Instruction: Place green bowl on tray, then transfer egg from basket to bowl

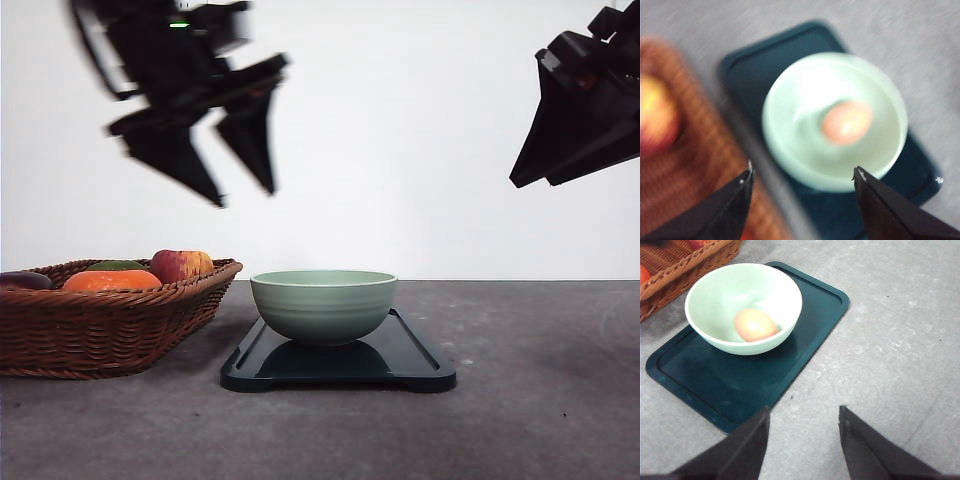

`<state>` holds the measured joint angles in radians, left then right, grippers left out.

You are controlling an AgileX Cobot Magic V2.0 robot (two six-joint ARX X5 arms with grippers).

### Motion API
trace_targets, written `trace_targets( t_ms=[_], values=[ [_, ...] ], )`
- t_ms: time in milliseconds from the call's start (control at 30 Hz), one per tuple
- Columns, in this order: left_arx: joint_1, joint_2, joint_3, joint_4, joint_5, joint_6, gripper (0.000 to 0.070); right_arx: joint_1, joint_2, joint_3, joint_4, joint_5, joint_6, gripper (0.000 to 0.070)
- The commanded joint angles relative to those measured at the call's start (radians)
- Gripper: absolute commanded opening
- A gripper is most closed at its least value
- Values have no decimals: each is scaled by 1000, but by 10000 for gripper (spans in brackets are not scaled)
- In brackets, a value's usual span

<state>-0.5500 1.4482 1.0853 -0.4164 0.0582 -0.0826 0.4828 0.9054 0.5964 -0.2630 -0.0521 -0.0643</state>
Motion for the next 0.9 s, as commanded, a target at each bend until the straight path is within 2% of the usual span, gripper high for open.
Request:
trace_targets(
  t_ms=[0, 167, 400, 467, 533, 667, 700, 733, 767, 800, 867],
  values=[
    [10, -59, -57, 35, 1, -8, 385, 4, 8, 6, 9, 0, -7, 267],
    [72, -234, -213, 51, 1, -3, 385, 4, 8, 6, 8, 0, -7, 267],
    [172, -416, -360, 40, 22, 44, 385, 4, 8, 6, -1, 0, -8, 267],
    [203, -454, -396, 35, 32, 48, 385, 4, 8, 6, -4, 0, -8, 267],
    [226, -484, -421, 44, 33, 16, 386, 4, 8, 6, -7, 0, -8, 267],
    [245, -506, -423, 27, 16, 27, 384, 4, 8, 6, -15, 0, -7, 267],
    [245, -507, -423, 17, 16, 30, 331, 4, 8, 6, -16, 0, -7, 241],
    [245, -508, -423, 9, 17, 34, 237, 4, 8, 6, -15, -1, -7, 194],
    [245, -508, -423, 1, 17, 40, 77, 4, 8, 6, -9, 2, -10, 63],
    [245, -508, -423, -4, 17, 44, 1, 4, 8, 6, -1, 2, -13, 5],
    [245, -508, -423, -11, 17, 45, 0, 6, 7, 6, 9, -9, -14, 13]
  ],
)
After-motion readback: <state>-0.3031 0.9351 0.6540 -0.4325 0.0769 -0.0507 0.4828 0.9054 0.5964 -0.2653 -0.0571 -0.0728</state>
